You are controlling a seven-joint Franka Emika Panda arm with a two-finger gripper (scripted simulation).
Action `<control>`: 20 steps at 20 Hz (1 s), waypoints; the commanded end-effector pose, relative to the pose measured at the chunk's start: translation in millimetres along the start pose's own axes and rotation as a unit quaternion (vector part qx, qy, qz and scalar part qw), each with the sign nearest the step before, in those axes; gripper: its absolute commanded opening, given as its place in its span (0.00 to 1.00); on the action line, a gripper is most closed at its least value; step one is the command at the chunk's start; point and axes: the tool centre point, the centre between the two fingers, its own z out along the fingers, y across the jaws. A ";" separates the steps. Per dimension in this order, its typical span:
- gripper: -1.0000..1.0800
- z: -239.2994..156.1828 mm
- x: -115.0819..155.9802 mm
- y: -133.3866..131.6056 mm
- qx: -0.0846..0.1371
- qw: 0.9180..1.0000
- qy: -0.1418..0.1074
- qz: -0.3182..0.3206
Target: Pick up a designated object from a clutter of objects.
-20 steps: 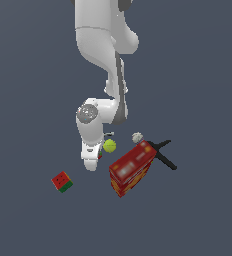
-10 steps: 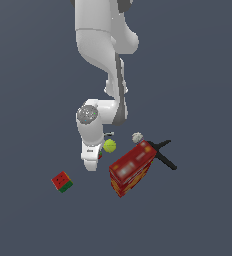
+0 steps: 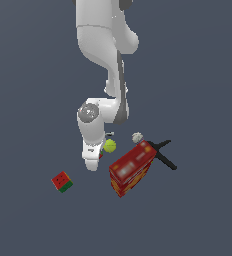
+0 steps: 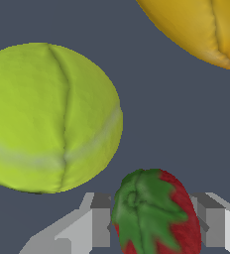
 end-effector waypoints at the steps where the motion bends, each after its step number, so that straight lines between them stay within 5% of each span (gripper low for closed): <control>1: 0.00 -8.8 5.9 0.9 -0.001 1.000 0.000 0.000; 20: 0.00 -171.6 113.8 11.3 -0.001 1.000 -0.001 0.000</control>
